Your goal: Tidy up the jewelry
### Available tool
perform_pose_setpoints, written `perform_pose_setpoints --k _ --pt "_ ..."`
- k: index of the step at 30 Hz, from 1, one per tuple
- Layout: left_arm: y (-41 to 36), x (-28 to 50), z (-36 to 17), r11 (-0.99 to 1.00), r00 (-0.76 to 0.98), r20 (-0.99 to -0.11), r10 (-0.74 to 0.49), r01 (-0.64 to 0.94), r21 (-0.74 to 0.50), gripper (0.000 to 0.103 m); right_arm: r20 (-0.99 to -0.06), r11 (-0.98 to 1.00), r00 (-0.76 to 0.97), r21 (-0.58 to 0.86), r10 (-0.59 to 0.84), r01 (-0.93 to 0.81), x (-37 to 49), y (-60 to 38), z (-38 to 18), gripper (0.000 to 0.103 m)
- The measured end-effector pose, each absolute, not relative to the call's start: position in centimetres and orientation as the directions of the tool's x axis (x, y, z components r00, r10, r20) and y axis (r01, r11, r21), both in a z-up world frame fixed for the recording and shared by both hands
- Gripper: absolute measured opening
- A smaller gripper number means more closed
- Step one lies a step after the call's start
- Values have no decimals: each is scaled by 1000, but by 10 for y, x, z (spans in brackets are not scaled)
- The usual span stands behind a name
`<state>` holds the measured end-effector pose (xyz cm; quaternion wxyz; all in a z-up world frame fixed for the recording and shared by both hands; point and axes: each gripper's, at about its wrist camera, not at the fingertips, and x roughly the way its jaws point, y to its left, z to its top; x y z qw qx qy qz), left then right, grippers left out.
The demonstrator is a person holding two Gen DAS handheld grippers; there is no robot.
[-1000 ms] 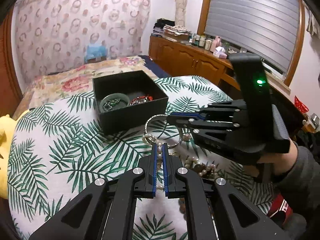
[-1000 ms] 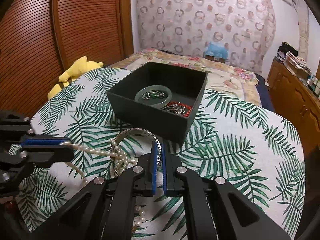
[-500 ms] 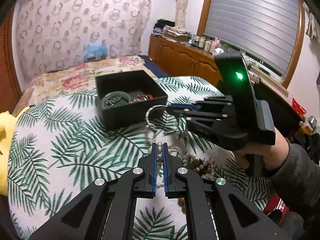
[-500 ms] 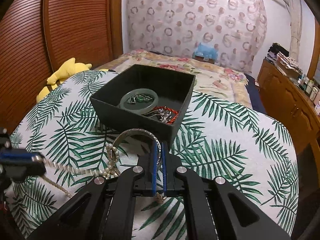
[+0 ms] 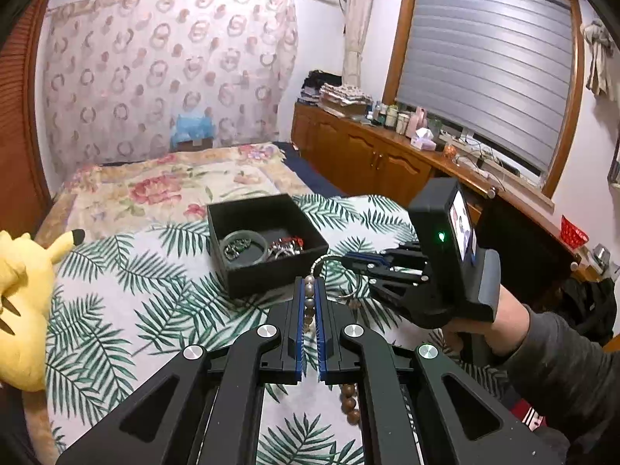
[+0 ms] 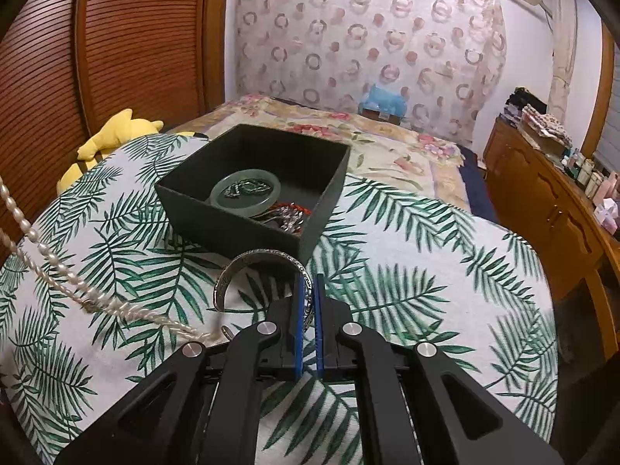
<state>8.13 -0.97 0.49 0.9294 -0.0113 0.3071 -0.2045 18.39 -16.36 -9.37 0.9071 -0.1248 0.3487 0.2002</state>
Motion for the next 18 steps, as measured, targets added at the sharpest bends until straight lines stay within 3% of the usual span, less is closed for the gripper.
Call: perform_pose_setpoints --k 18 --pt "4 115 58 938 799 -500 -333 335 -88 4 -604 865 705 -52 372 -500 187 -166 -42 5"
